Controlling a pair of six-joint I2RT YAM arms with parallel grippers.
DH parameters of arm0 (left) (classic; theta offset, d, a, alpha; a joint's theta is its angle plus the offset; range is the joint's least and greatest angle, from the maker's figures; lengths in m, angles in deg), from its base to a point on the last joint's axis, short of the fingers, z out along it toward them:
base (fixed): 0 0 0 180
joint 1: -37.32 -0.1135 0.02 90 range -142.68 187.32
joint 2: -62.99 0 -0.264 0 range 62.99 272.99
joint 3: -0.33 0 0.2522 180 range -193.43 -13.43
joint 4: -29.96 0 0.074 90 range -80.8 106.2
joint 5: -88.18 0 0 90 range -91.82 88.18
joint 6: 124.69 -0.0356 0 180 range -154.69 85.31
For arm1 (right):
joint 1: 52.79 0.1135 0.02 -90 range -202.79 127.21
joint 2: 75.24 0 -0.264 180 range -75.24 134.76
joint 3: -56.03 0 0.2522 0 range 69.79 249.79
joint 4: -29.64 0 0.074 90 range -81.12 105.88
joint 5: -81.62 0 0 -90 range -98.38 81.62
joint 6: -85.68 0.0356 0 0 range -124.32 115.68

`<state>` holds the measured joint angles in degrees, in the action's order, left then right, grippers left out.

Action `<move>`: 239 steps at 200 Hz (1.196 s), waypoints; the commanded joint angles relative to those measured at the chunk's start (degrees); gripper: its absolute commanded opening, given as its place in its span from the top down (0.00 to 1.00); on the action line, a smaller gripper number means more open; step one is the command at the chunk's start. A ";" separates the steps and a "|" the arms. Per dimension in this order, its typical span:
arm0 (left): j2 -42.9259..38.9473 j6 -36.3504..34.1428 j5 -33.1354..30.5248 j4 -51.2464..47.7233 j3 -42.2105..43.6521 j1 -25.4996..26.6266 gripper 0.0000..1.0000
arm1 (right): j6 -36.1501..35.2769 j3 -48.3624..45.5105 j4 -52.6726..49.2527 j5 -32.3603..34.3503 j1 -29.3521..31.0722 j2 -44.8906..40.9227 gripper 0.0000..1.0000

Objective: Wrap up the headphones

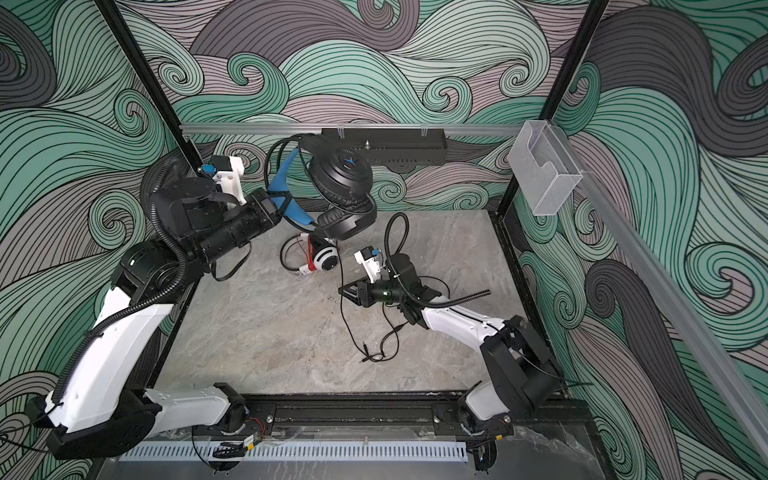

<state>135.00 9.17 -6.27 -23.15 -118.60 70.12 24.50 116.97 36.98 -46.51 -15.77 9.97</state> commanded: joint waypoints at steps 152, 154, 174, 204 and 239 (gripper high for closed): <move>-1.88 4.65 1.59 6.57 0.20 -0.35 1.00 | 3.49 3.04 6.78 -4.32 0.50 3.94 0.84; -1.94 4.72 1.56 6.57 0.26 -0.36 1.00 | 3.34 3.08 6.48 -4.32 0.44 3.85 0.86; -2.67 5.63 1.55 6.63 1.04 -1.82 1.00 | 0.56 3.09 2.30 -3.79 0.56 2.27 1.00; -3.79 8.84 0.09 6.77 2.96 -4.60 1.00 | -6.66 3.60 -8.97 0.30 1.23 -1.53 1.00; -3.90 14.32 -4.58 8.80 5.50 -6.35 1.00 | -15.71 5.64 -23.51 8.17 4.89 -4.66 1.00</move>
<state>132.57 16.43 -7.34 -21.25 -113.68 64.98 17.20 120.51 25.49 -44.63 -13.39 7.85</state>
